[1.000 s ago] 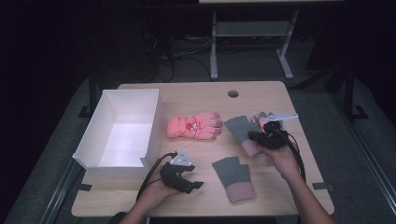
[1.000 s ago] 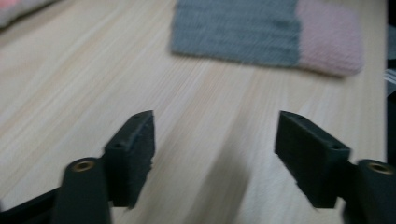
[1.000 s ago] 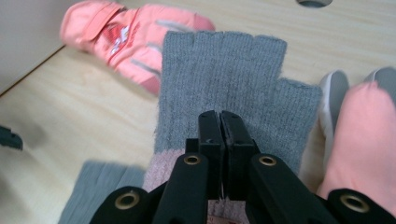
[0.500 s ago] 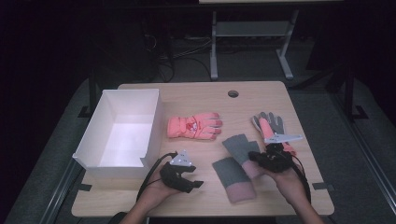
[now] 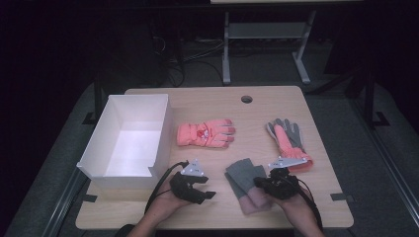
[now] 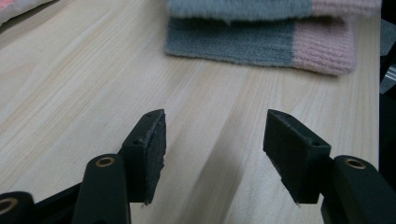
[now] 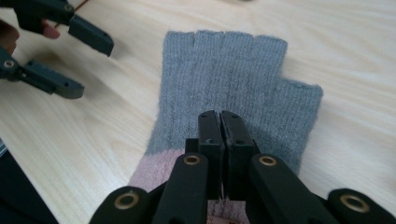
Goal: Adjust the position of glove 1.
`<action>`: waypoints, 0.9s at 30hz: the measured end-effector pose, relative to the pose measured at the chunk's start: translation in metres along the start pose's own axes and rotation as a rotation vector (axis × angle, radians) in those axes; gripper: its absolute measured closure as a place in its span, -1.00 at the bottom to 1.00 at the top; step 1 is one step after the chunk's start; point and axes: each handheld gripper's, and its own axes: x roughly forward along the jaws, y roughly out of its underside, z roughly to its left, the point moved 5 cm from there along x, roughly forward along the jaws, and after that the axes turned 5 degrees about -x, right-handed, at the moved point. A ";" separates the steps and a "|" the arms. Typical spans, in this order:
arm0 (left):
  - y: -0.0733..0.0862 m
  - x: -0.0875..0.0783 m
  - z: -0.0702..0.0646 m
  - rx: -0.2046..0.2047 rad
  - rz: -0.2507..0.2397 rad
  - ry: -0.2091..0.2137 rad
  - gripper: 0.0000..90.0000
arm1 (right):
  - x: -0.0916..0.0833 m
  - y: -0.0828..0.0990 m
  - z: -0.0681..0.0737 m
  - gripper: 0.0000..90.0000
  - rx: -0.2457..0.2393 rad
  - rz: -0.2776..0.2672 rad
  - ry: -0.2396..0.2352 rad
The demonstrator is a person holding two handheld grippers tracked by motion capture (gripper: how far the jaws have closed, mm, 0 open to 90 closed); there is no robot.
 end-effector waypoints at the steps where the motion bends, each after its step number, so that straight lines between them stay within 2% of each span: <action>1: 0.000 0.000 0.000 0.001 0.002 0.002 -0.10 | 0.002 0.001 0.002 0.95 -0.003 0.006 -0.006; 4: 0.000 0.000 -0.002 0.002 0.010 0.010 -0.01 | 0.005 0.001 0.005 0.78 -0.019 0.008 -0.019; 6: -0.001 0.000 -0.004 0.000 0.010 0.019 0.16 | 0.000 -0.001 0.004 0.61 -0.029 -0.020 -0.023; 7: -0.002 0.000 -0.005 0.003 0.013 0.027 0.25 | -0.002 -0.002 0.002 0.62 -0.032 -0.031 -0.016; 9: -0.004 0.000 -0.009 0.010 0.020 0.051 0.58 | -0.011 -0.002 -0.005 0.85 -0.053 -0.040 0.005; 11: -0.007 0.001 -0.016 0.024 0.020 0.069 0.87 | -0.018 0.000 -0.016 1.00 -0.066 -0.041 0.025; 12: -0.009 0.003 -0.021 0.032 0.022 0.077 0.96 | -0.021 0.002 -0.021 1.00 -0.069 -0.037 0.030; 15: -0.012 0.008 -0.032 0.046 0.019 0.103 0.99 | -0.028 0.013 -0.032 1.00 -0.094 -0.023 0.027; 21: -0.018 0.034 -0.057 0.084 0.050 0.126 0.99 | -0.035 0.043 -0.045 1.00 -0.103 0.031 0.029; 24: -0.020 0.046 -0.065 0.108 0.067 0.133 0.99 | -0.031 0.051 -0.044 1.00 -0.109 0.062 0.016; 27: -0.021 0.057 -0.072 0.120 0.084 0.144 0.99 | -0.027 0.048 -0.040 1.00 -0.138 0.070 0.003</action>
